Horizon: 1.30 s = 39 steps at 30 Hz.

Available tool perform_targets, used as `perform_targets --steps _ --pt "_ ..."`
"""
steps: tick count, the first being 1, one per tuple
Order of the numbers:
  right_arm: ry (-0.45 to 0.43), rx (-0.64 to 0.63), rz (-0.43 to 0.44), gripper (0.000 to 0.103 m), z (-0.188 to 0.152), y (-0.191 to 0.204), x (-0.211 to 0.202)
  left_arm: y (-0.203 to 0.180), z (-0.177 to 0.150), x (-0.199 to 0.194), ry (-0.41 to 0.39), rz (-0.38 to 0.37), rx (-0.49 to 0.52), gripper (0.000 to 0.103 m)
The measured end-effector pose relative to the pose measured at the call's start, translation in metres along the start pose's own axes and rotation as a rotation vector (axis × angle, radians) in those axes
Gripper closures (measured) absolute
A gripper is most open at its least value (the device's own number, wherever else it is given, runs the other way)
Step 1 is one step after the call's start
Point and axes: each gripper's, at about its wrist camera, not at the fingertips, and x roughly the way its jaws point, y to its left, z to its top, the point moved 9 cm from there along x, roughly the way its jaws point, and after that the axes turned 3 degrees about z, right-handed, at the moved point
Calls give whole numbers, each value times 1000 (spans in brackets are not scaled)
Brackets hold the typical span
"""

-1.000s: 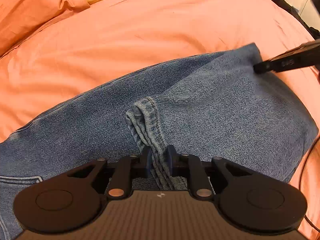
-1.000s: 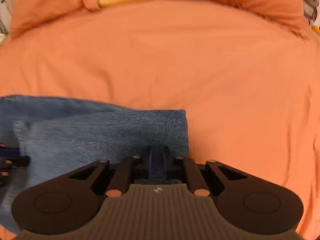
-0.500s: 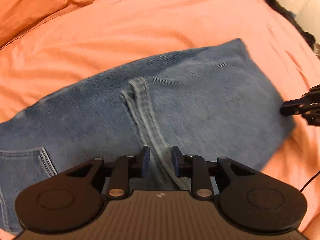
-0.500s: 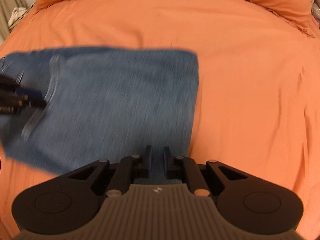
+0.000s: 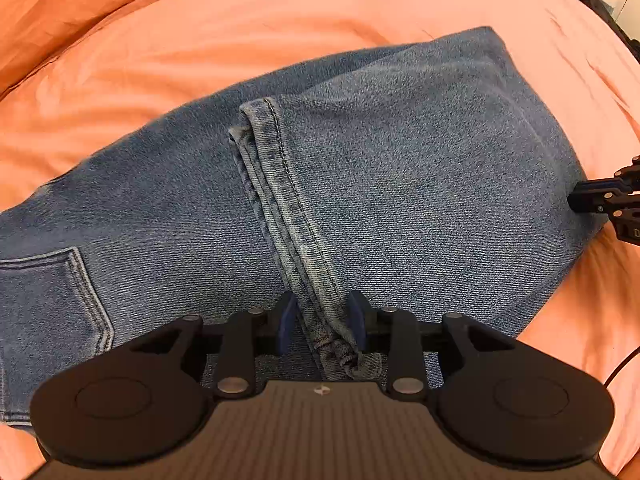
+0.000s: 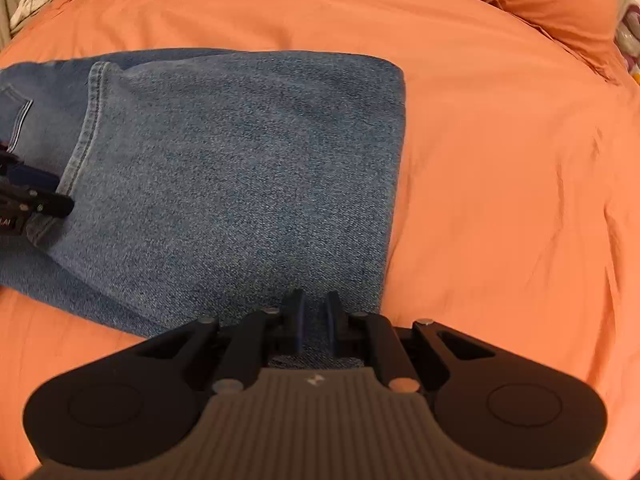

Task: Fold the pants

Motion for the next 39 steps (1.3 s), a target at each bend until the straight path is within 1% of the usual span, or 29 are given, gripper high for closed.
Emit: perform_targets --steps 2,4,5,6,7,8,10,11,12,13,15,17,18,20,21,22,23,25,28,32,33,35,39 --pt "10 6 -13 98 1 1 -3 4 -2 -10 -9 -18 -10 66" --pt "29 -14 -45 97 4 5 -8 11 -7 -26 -15 -34 -19 65" --pt "36 -38 -67 95 6 8 -12 17 -10 -34 -16 -29 -17 65" --pt "34 -71 -91 86 9 12 -16 22 -12 -42 -23 -21 -12 65" --pt "21 -101 -96 72 12 17 -21 28 -17 -50 -37 -12 -3 63" --pt "9 -124 -84 67 14 23 -27 36 -20 -58 -49 -2 3 61" --pt "-8 -177 -48 64 19 40 -39 55 -27 -72 -70 16 -6 52" --pt "-10 -215 -38 62 22 51 -45 64 -29 -75 -76 25 -14 51" --pt "-11 -263 -34 60 25 64 -50 73 -31 -80 -79 34 -22 49" --pt "-15 -310 -28 59 28 76 -53 82 -35 -84 -81 44 -31 44" --pt "-35 -412 -1 58 37 103 -57 105 -43 -91 -89 58 -58 37" --pt "-61 -521 21 58 45 132 -58 135 -56 -102 -107 72 -106 32" --pt "-69 -571 18 58 49 143 -58 147 -58 -104 -116 78 -142 29" --pt "-73 -644 20 62 56 165 -53 179 -69 -107 -140 84 -249 28" --pt "-66 -671 32 65 59 173 -49 198 -77 -107 -153 83 -322 28" --pt "-57 -693 49 71 60 182 -47 215 -86 -106 -165 77 -405 28" --pt "-49 -716 63 73 62 191 -43 230 -95 -103 -174 65 -485 28" --pt "-35 -778 79 72 64 208 -31 256 -113 -98 -185 49 -613 28" --pt "5 -880 73 72 65 224 -9 286 -137 -91 -212 32 -768 26" --pt "104 -960 65 71 63 236 18 320 -159 -76 -256 -53 -1002 23" --pt "123 -981 64 71 62 237 22 325 -163 -71 -264 -71 -1052 23" --pt "157 -1005 77 71 63 239 27 333 -167 -58 -269 -113 -1120 23" --pt "227 -966 113 70 69 238 33 338 -167 -30 -275 -196 -1204 23"
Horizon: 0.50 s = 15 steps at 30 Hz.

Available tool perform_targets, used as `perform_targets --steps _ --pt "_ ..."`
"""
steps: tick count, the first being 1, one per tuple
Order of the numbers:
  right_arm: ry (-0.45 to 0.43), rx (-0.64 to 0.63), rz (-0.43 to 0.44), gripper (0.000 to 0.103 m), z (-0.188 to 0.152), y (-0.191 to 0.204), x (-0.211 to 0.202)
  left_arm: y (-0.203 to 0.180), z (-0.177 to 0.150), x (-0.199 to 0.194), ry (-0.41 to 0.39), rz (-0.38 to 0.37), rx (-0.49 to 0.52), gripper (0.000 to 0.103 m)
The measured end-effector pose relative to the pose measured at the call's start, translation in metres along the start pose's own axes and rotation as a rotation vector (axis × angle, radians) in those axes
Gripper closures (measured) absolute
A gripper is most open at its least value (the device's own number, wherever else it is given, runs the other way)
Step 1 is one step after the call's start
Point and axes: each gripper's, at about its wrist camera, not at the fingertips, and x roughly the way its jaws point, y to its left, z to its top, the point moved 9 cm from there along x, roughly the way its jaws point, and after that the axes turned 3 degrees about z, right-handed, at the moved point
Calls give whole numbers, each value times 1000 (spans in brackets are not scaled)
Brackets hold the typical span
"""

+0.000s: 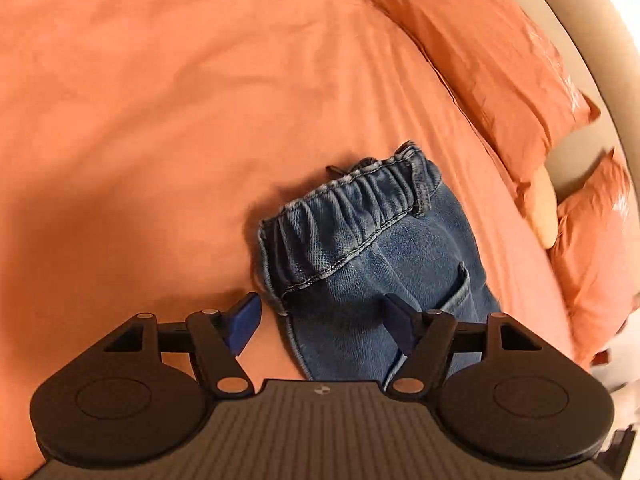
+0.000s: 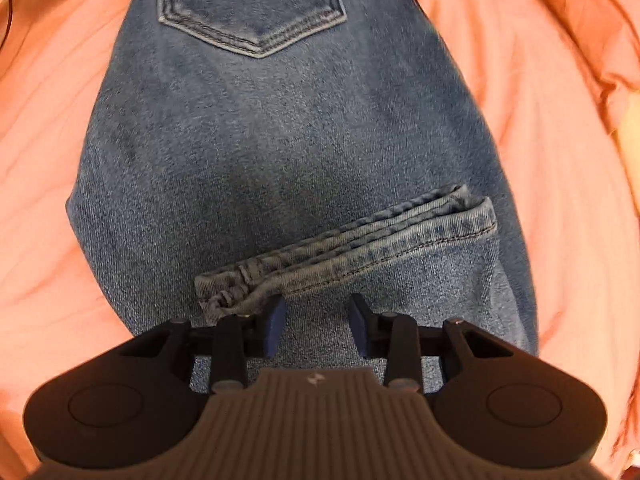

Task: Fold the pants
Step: 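Grasp the elastic waistband with the left gripper and lift it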

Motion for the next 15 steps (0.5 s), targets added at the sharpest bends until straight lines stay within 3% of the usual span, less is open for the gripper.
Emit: perform_targets --steps 2,3,6,12,15 --pt "12 -2 8 69 1 0 2 3 0 10 -1 -13 -24 23" --pt "18 -7 8 69 1 0 2 3 0 13 -8 -29 -38 32" --pt "31 -11 9 69 3 1 3 3 2 14 -36 -48 -57 46" --pt "25 11 30 68 6 -4 5 -16 9 -7 -100 -123 22 63" --pt "3 28 42 68 2 -11 4 -41 12 -28 -140 -147 124 66"
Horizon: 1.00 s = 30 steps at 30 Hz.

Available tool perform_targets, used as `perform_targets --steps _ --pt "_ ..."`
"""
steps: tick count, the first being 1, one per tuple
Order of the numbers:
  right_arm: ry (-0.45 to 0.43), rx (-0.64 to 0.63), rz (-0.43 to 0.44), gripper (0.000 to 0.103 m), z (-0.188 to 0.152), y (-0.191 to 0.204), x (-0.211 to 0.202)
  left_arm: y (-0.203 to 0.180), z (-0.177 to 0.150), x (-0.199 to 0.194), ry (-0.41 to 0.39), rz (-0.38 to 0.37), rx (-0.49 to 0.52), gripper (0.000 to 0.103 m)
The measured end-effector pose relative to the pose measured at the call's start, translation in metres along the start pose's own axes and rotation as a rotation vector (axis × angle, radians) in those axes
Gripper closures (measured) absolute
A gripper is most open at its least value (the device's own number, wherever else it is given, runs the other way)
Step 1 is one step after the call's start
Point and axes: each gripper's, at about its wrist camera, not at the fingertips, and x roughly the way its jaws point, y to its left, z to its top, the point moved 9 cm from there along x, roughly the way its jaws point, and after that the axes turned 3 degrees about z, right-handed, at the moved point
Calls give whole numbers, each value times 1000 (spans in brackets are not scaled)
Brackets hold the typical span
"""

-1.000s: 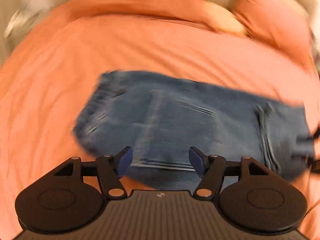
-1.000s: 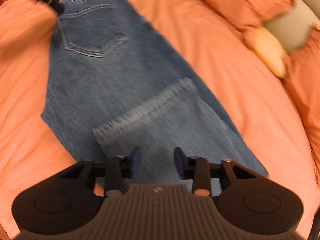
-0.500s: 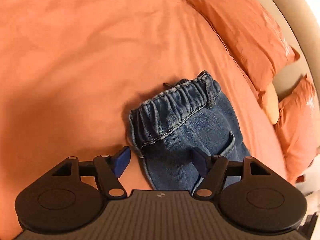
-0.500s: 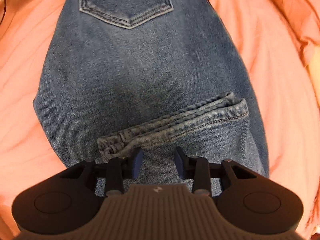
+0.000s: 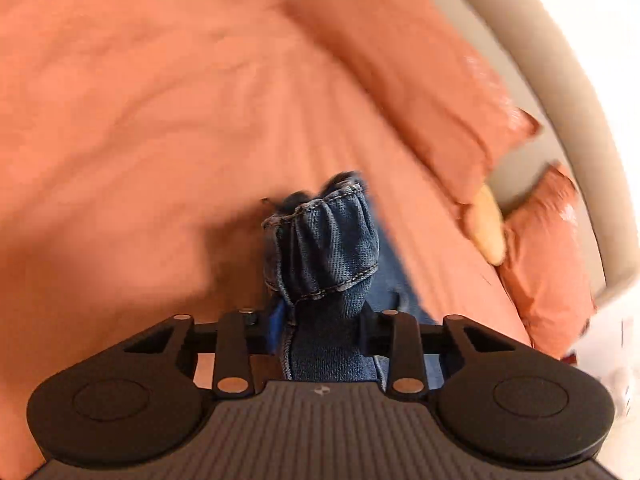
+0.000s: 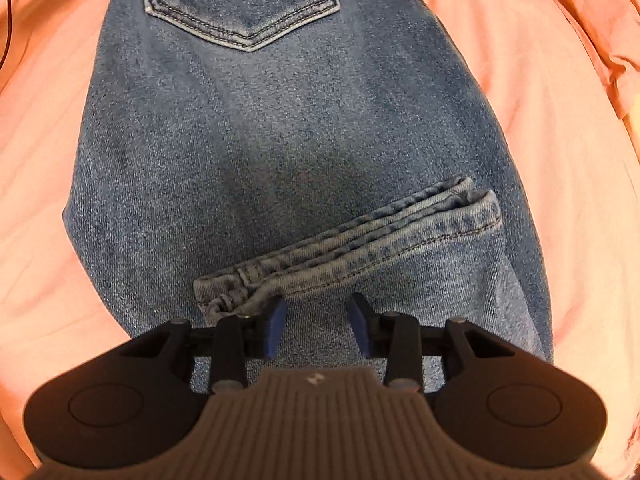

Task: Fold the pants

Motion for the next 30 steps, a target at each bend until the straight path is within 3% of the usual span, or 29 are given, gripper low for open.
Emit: perform_targets --steps 8,14,18,22,26,30 --pt "-90 58 -9 69 -19 -12 -9 -113 10 -47 -76 -45 278 70" --pt "-270 316 41 56 -70 -35 -52 -213 -11 -76 -126 -89 454 71" --pt "-316 438 5 56 -125 -53 -78 -284 -55 -86 -165 -96 631 71" --pt "-361 576 -19 56 -185 -69 -96 -350 -106 -68 -164 -54 811 72" --pt "-397 682 -47 56 -237 -75 -106 -396 -170 -31 -107 -12 970 73" --pt "-415 760 -51 56 -282 -76 -109 -416 -252 19 -8 24 1150 73"
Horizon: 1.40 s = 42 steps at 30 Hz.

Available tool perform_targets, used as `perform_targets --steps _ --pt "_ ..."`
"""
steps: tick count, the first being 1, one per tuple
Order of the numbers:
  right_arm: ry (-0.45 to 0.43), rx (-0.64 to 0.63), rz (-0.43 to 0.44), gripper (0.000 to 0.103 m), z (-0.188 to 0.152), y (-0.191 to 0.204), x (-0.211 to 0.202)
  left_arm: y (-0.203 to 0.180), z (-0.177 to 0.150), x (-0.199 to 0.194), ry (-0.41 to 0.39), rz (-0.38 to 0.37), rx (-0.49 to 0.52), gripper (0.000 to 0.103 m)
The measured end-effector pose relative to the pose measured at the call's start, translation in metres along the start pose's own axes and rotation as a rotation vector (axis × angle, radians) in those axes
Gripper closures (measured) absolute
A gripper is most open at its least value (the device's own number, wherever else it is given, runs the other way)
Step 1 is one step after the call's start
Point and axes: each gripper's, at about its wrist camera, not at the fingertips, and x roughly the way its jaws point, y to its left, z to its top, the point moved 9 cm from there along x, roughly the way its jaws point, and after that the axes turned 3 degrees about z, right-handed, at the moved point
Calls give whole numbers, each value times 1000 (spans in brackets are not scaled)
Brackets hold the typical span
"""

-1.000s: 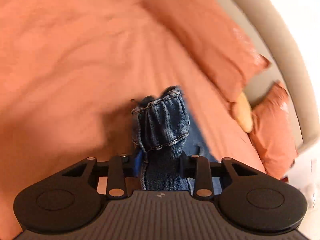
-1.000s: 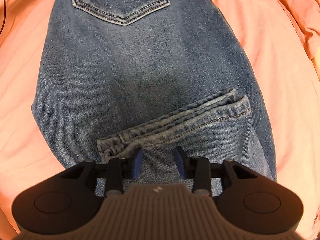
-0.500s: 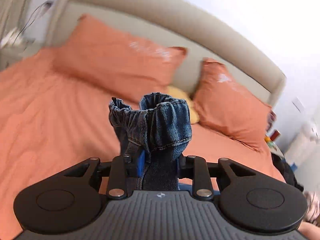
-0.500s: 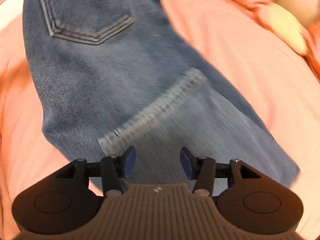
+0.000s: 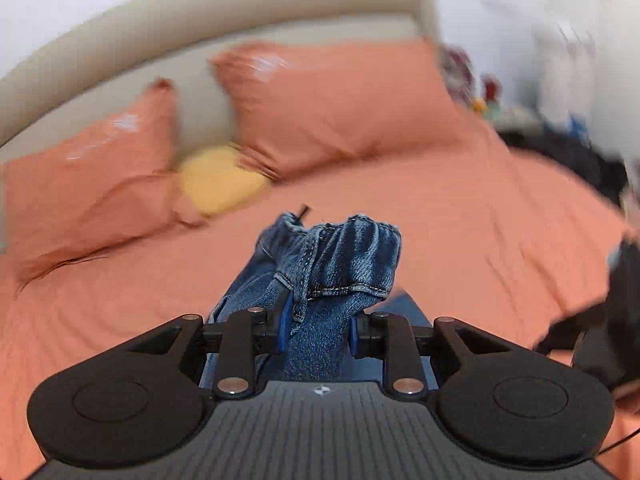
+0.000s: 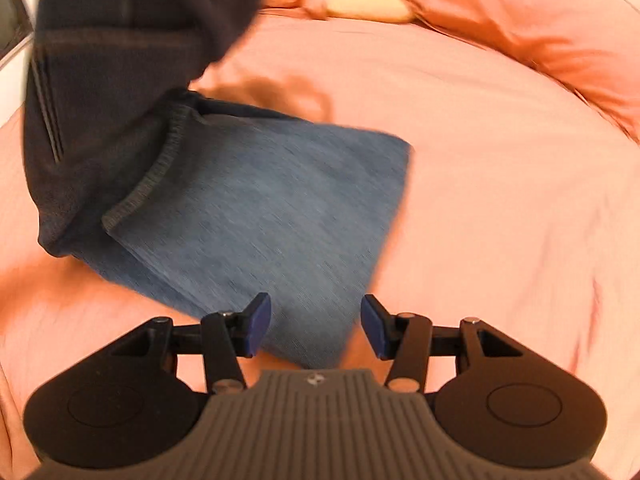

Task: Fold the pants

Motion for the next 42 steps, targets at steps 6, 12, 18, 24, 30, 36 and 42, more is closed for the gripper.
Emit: perform_targets --steps 6,12,18,24,30,36,42 --pt "4 55 20 56 -33 -22 -8 -92 -58 52 110 9 237 74" --pt "32 66 44 55 -50 -27 -6 -114 -100 73 243 -99 325 62" --pt "37 56 29 53 -46 -26 -9 -101 -94 61 316 -358 126 25" --pt "-14 70 52 51 -22 -12 -36 -48 -92 31 265 -375 107 24" --pt "-51 68 39 51 22 12 -41 27 -132 20 292 -209 206 23" --pt "-38 170 32 52 57 17 -15 78 -188 16 360 -153 187 23" --pt "-4 287 17 50 73 4 19 86 -235 17 396 -148 208 33"
